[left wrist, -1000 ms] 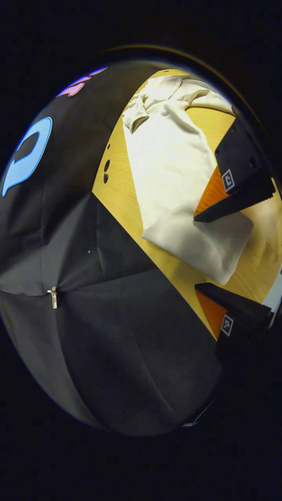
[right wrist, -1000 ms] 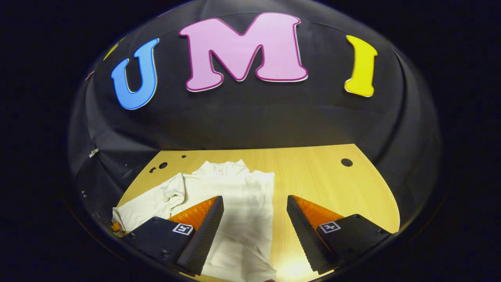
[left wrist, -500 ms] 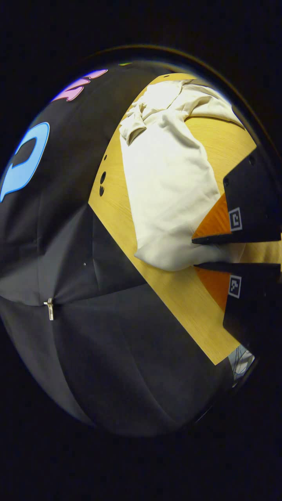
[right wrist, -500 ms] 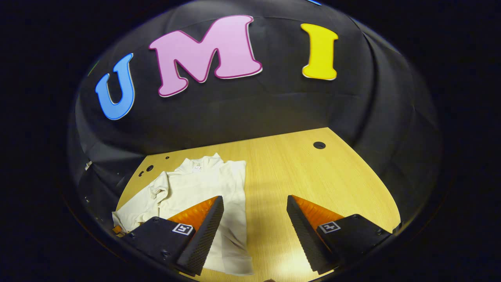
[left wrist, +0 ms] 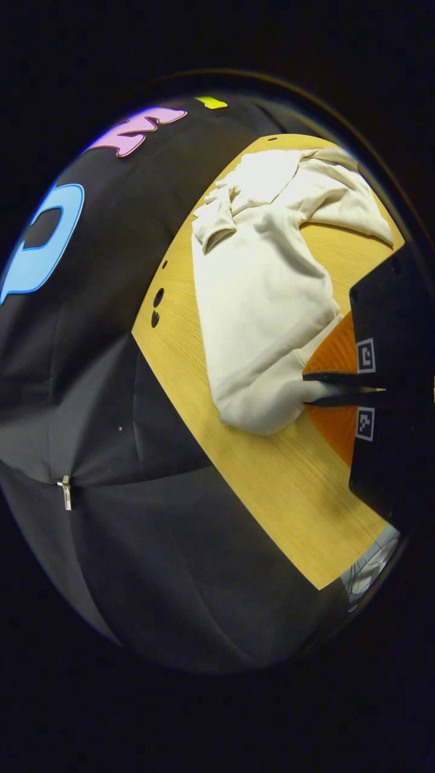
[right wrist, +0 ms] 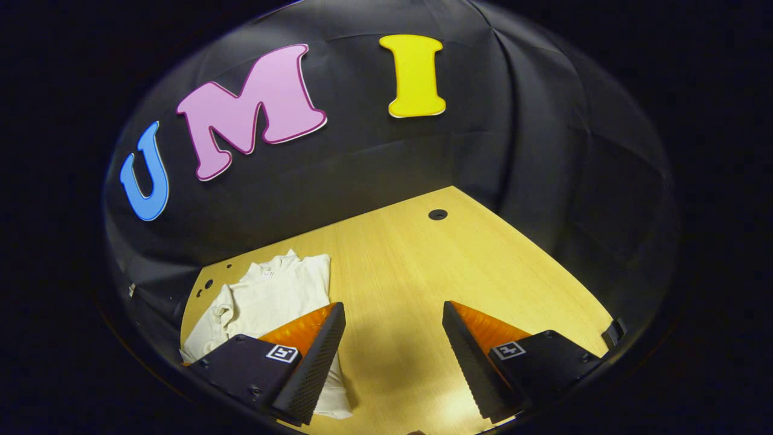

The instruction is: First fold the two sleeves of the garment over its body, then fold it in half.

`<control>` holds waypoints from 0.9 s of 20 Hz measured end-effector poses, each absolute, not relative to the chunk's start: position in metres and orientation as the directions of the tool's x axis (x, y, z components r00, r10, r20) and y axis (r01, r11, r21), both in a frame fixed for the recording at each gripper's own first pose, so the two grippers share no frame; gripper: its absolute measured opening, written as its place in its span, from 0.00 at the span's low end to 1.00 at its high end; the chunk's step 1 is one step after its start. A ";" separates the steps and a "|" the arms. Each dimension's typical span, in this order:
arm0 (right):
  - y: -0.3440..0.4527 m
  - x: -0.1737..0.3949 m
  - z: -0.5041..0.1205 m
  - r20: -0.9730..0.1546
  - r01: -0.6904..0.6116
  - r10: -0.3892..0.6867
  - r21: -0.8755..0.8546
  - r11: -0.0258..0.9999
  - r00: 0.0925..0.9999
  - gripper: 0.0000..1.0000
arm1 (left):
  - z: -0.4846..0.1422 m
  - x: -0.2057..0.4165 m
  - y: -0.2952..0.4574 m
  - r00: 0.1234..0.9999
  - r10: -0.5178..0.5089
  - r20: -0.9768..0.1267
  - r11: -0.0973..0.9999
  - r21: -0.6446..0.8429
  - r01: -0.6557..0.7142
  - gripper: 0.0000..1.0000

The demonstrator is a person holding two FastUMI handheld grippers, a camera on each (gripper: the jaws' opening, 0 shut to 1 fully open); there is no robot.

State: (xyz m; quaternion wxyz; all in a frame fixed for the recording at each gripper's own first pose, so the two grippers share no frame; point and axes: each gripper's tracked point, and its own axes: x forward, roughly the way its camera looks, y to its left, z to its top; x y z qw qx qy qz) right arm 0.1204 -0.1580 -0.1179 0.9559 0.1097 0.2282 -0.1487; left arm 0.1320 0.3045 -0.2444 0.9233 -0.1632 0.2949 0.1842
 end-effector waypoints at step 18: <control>-0.182 0.078 -0.153 -0.518 0.402 -0.245 0.216 0.890 0.819 0.99 | -0.047 0.336 0.141 0.942 -0.034 -0.333 0.967 -0.251 -0.054 0.06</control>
